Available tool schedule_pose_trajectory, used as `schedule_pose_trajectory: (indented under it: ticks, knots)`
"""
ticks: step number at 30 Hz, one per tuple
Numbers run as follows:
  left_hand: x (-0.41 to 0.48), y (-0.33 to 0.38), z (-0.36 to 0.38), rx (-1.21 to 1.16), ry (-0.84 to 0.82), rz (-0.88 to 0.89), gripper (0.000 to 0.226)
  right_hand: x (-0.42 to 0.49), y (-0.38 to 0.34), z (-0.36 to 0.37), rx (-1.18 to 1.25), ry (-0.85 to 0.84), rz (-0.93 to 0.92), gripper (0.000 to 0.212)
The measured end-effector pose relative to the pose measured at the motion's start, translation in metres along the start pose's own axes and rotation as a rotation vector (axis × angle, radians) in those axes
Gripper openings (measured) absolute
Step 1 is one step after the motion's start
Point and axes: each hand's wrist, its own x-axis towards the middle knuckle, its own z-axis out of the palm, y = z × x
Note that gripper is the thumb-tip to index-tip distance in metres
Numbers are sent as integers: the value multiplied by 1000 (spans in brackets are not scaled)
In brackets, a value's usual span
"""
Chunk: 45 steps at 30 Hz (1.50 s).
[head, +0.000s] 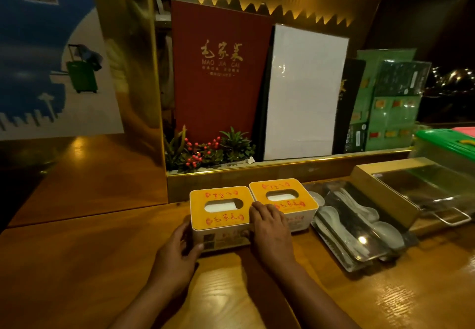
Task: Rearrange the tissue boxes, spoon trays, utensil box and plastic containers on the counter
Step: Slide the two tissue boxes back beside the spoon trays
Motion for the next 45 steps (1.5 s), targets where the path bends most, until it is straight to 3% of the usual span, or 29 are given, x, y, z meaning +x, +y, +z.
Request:
schedule_pose_trajectory:
  ticks: [15, 45]
  knots:
    - [-4, 14, 24, 102, 111, -13, 78, 9, 13, 7, 63, 7, -25, 71]
    - [-15, 22, 37, 101, 128, -33, 85, 10, 20, 11, 48, 42, -32, 70]
